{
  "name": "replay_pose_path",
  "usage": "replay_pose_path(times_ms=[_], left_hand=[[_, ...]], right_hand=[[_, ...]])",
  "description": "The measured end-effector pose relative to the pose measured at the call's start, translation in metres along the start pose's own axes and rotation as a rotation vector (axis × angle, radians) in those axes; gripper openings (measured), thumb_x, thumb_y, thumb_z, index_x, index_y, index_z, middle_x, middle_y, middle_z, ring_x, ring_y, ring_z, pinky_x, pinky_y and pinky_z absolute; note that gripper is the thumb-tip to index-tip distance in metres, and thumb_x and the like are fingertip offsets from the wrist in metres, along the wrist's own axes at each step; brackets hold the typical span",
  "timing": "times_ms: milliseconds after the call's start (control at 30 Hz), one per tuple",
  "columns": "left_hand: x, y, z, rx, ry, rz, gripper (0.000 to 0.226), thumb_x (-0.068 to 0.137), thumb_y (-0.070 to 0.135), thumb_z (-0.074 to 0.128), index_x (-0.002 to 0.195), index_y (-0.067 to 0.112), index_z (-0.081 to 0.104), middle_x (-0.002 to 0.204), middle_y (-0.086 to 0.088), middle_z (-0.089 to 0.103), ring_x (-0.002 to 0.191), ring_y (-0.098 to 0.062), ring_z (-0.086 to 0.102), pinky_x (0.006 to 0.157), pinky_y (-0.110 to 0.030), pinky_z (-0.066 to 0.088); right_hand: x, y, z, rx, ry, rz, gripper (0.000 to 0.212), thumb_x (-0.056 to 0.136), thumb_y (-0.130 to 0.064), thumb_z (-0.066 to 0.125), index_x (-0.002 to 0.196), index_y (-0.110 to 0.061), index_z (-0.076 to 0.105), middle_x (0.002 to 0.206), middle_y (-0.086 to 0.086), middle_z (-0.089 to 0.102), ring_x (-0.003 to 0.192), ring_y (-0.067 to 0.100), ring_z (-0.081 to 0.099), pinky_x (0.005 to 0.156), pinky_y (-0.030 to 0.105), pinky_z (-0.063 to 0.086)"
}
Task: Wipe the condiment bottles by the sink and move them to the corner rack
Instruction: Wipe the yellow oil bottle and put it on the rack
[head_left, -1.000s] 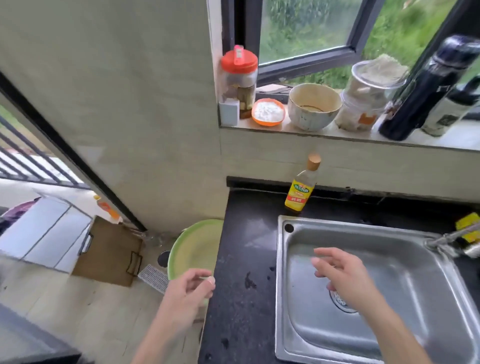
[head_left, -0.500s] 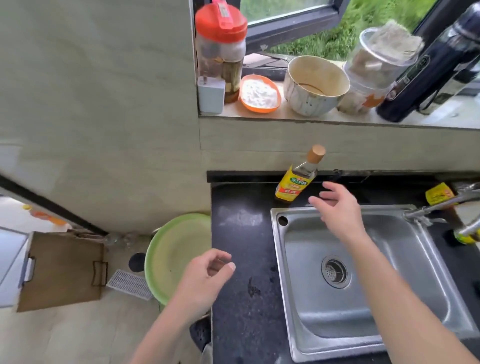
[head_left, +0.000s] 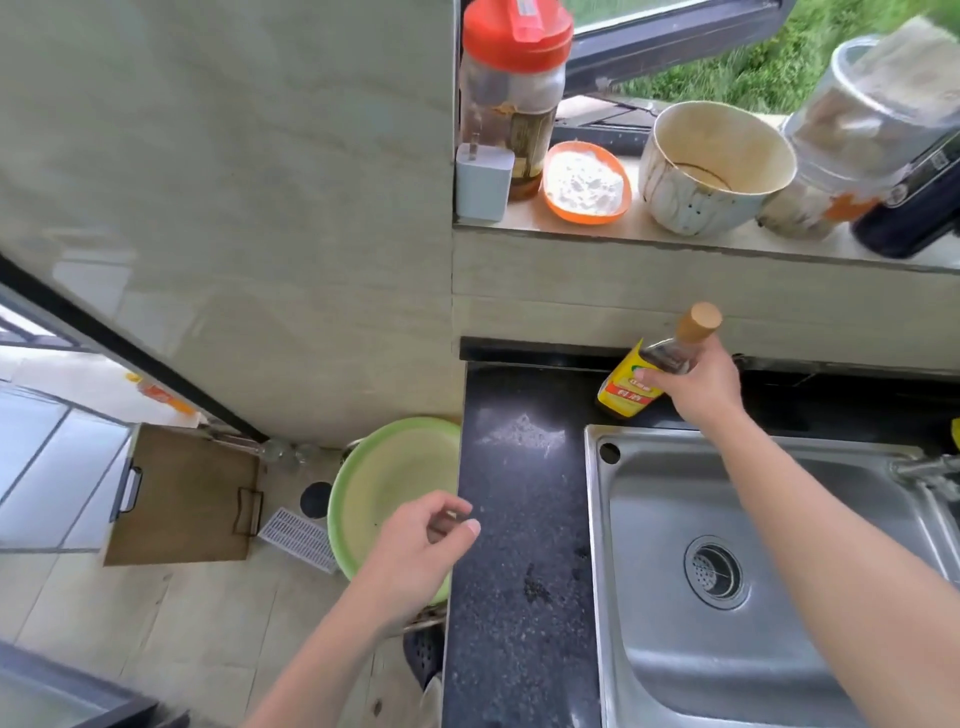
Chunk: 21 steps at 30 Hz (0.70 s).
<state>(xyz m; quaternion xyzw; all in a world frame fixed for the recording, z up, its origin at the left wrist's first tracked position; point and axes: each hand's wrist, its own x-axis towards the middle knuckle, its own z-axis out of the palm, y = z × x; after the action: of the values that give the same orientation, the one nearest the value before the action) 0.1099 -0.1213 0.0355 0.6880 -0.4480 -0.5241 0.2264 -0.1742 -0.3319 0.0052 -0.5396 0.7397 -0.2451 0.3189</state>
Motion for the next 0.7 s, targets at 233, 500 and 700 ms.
replay_pose_path(times_ms=[233,500,700], left_hand=[[0.051,0.047,0.026,0.26,0.029,0.152,0.04,0.086,0.035,0.066,0.121,0.02,0.055,0.108,0.002,0.062,0.102,-0.015,0.059,0.087,-0.03,0.047],[0.067,0.112,0.064,0.328,-0.027,0.473,0.113,0.056,0.053,0.084,0.148,0.027,0.025,0.14,0.004,0.046,0.128,-0.016,0.043,0.106,-0.039,0.041],[0.059,0.118,0.078,0.147,-0.091,0.431,0.054,0.047,0.042,0.087,0.09,0.026,0.058,0.085,0.005,0.069,0.08,-0.019,0.066,0.076,-0.047,0.055]], right_hand=[[-0.037,-0.017,-0.028,0.105,-0.034,-0.082,0.061,0.061,-0.028,0.09,0.112,-0.019,0.059,0.101,-0.009,0.068,0.095,0.007,0.064,0.081,0.028,0.051],[-0.096,-0.048,-0.078,0.399,-0.308,-0.211,0.057,0.06,-0.007,0.088,0.106,0.002,0.055,0.09,0.006,0.073,0.073,0.003,0.065,0.066,0.017,0.051],[-0.108,-0.038,-0.092,0.511,-0.469,-0.145,0.049,0.067,-0.024,0.08,0.109,-0.007,0.062,0.099,0.009,0.072,0.093,0.026,0.068,0.073,0.036,0.056]])
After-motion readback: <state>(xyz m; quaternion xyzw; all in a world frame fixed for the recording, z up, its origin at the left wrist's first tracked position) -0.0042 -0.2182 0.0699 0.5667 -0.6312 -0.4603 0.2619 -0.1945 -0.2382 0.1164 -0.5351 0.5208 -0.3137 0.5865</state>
